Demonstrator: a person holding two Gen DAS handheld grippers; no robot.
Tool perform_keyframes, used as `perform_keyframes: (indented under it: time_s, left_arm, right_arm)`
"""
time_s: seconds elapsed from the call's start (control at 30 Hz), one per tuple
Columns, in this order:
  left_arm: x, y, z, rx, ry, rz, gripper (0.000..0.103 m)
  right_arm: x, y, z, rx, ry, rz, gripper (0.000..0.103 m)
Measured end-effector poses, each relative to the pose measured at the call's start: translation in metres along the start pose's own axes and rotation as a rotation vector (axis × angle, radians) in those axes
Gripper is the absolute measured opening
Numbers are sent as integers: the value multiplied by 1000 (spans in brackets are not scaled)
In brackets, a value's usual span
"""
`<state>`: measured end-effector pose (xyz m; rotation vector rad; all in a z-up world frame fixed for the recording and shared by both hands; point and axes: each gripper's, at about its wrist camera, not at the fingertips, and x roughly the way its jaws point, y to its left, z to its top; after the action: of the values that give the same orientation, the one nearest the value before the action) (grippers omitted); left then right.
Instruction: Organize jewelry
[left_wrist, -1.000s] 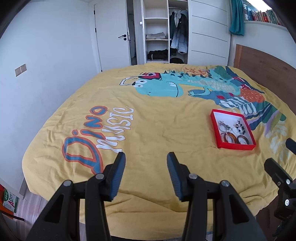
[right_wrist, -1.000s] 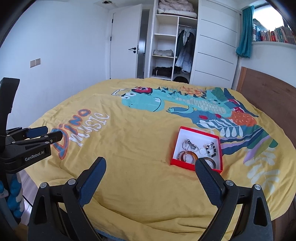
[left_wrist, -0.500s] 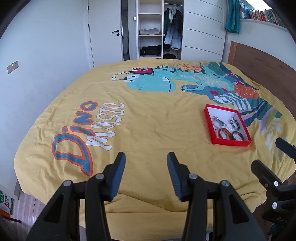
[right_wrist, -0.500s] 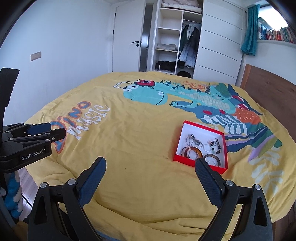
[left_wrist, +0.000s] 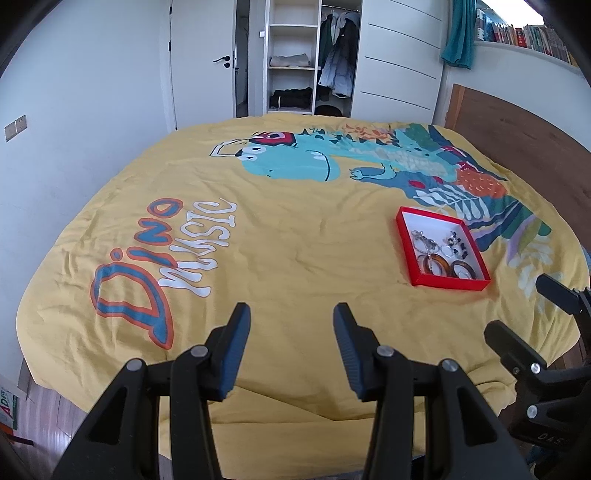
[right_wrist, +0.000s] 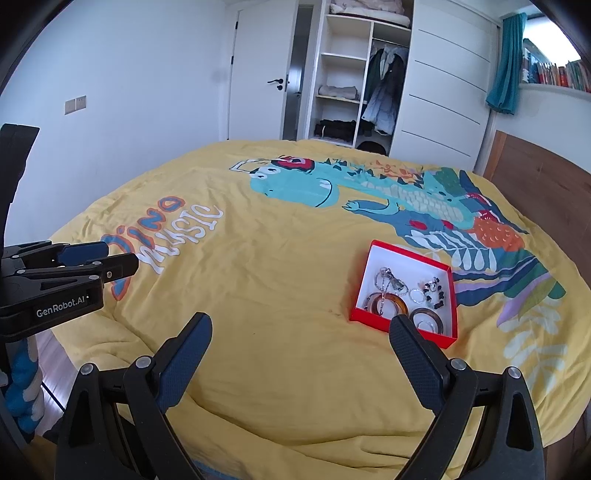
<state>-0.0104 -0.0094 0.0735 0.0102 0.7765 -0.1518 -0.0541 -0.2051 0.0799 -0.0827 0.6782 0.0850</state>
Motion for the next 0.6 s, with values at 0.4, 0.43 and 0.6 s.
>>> perform_keyframes:
  time_s: [0.4,0.43,0.6]
  left_arm:
    - [1,-2,-1,0,2,-3,44]
    - [1,-2,-1,1,0,-1,44]
    - [1,-2,-1,1,2,-1,44]
  right_arm:
    - [1,-1,-2,8,5,1,96]
    - [1,-1,-2,8,5,1,96]
    - [3,-3,-3,12,9,3,96]
